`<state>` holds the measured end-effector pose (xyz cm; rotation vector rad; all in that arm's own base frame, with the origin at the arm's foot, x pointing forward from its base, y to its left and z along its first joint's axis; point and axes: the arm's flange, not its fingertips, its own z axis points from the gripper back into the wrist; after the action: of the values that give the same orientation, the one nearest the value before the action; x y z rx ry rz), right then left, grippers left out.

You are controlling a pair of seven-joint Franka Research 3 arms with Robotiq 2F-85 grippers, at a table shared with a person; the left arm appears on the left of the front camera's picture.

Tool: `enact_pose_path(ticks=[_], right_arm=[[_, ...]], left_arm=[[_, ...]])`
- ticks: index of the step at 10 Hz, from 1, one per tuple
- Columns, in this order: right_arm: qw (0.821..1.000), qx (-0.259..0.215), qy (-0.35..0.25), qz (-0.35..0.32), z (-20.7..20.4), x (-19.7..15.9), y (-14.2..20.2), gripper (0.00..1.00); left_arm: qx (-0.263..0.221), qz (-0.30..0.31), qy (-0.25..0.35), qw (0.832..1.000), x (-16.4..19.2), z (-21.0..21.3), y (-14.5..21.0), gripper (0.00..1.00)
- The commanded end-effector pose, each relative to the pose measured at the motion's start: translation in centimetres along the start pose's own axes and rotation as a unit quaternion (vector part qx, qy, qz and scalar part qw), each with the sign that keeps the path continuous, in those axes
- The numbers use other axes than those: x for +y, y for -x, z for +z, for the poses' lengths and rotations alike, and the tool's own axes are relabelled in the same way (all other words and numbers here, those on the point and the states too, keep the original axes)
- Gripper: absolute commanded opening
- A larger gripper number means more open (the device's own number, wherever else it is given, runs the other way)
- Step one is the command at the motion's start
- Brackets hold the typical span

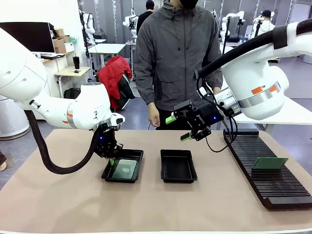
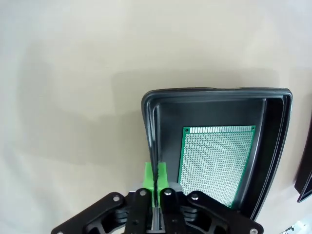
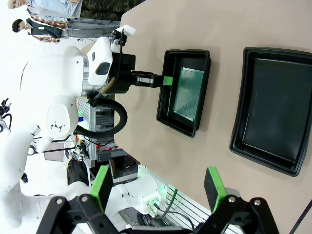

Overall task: Inspect and transfer BCBs to ESD trays.
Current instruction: Pick up the ESD tray and place it on the left side of the table.

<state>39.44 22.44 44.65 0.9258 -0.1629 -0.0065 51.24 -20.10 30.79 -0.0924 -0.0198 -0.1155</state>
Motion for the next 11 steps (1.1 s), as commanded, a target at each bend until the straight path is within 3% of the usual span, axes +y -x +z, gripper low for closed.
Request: enact_pose_path(ticks=[1, 2, 7, 11], right_arm=[[1.000, -0.003, 0.004, -0.005, 0.1, 0.2, 0.0, 1.00], [1.000, -0.003, 0.004, -0.005, 0.1, 0.2, 0.0, 1.00], [1.000, -0.003, 0.004, -0.005, 0.1, 0.2, 0.0, 1.00], [1.000, -0.003, 0.004, -0.005, 0.1, 0.2, 0.0, 1.00]], left_arm=[[0.000, -0.002, -0.001, 1.000, 0.0, 0.0, 0.0, 0.00], [0.000, 0.000, 0.000, 1.000, 0.0, 0.0, 0.0, 0.03], [0.004, -0.025, 0.068, 0.997, 2.7, 1.0, 0.5, 0.00], [-0.006, -0.006, 0.128, 0.992, 5.9, 2.4, 1.1, 0.00]])
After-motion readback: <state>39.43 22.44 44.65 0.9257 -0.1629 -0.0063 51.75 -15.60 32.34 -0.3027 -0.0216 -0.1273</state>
